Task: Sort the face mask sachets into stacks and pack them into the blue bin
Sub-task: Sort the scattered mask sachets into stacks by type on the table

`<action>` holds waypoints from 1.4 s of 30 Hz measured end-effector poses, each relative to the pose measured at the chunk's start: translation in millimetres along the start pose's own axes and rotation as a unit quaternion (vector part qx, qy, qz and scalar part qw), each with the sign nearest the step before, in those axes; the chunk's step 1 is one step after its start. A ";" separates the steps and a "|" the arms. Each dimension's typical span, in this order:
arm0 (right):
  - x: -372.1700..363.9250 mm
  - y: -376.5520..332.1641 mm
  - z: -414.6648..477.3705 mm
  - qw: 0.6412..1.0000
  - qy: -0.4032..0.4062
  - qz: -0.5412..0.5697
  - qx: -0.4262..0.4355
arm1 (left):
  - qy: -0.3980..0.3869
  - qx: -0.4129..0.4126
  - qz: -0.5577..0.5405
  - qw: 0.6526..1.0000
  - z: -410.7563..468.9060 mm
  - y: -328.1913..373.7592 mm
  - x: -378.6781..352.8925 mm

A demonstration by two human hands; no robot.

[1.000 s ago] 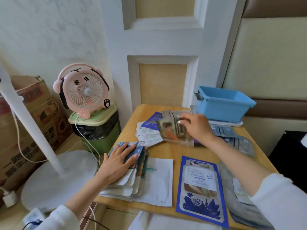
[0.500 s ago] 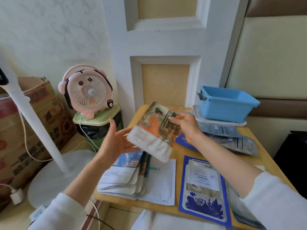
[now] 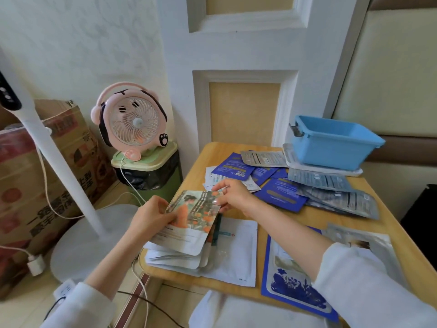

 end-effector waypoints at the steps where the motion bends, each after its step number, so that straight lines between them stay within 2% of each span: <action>1: 0.6 0.9 1.2 1.000 0.001 -0.011 0.009 | 0.022 -0.038 0.007 0.999 0.7 4.8 -0.7; 2: 1.7 1.2 2.6 1.000 0.003 -0.024 0.019 | 0.035 -0.100 0.002 0.994 -0.3 14.4 -2.0; 4: 9.2 2.2 7.0 0.997 0.028 -0.060 0.039 | -0.004 -0.250 0.045 0.967 -7.1 38.5 -19.6; 6: 25.3 3.6 13.0 0.984 0.103 -0.129 0.061 | -0.079 -0.310 0.151 0.935 -18.1 46.3 -50.1; 9: 48.7 10.7 17.5 0.920 0.200 -0.320 0.100 | -0.076 -0.299 0.233 0.922 -20.9 38.7 -70.8; 11: 51.8 18.2 22.0 0.896 0.179 -0.386 0.128 | -0.062 -0.294 0.265 0.916 -21.4 38.3 -72.8; 14: 47.1 27.1 31.7 0.894 0.117 -0.410 0.139 | -0.056 -0.291 0.288 0.911 -22.3 40.9 -72.7; 19: 31.2 26.5 61.9 0.882 0.082 -0.440 0.148 | -0.050 -0.274 0.283 0.918 -24.8 39.5 -73.6; 24: 21.3 34.7 98.7 0.883 0.031 -0.468 0.039 | -0.045 -0.256 0.288 0.922 -27.3 40.6 -76.0; 27: 23.7 34.9 109.1 0.877 0.055 -0.476 0.014 | -0.045 -0.256 0.298 0.918 -26.3 40.4 -76.2; 29: 21.7 28.7 111.4 0.850 0.099 -0.517 0.028 | -0.050 -0.252 0.290 0.922 -26.7 40.9 -75.8; 30: 18.7 24.1 110.7 0.823 0.125 -0.552 0.046 | -0.047 -0.250 0.286 0.924 -26.9 40.9 -75.7; 32: 9.3 14.1 106.2 0.763 0.148 -0.622 0.098 | -0.004 -0.268 0.277 0.923 -28.2 44.4 -71.8; 33: 7.6 10.5 101.9 0.756 0.143 -0.627 0.123 | 0.012 -0.271 0.267 0.925 -28.2 45.7 -69.3; 34: 11.6 6.5 98.6 0.770 0.143 -0.608 0.134 | 0.000 -0.268 0.259 0.928 -28.0 45.8 -69.9; 35: 19.9 0.8 94.2 0.800 0.155 -0.561 0.144 | -0.024 -0.260 0.257 0.931 -28.1 44.2 -72.0; 37: 44.7 -14.6 77.2 0.861 0.230 -0.413 0.188 | -0.057 -0.248 0.267 0.929 -28.1 41.9 -74.0; 39: 74.1 -27.6 52.3 0.894 0.314 -0.231 0.221 | -0.060 -0.250 0.273 0.927 -27.5 43.5 -72.9; 42: 98.1 -29.8 27.2 0.925 0.320 -0.019 0.203 | -0.066 -0.251 0.282 0.924 -26.8 44.2 -72.4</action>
Point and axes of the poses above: each hand's wrist, its own z-axis towards the middle knuckle, its own x-axis out of the back of the hand, y = z × x, the point moved 6 cm from there along z, towards the middle knuckle, and after that the axes turned 2 degrees about x, right-handed, at the moved point
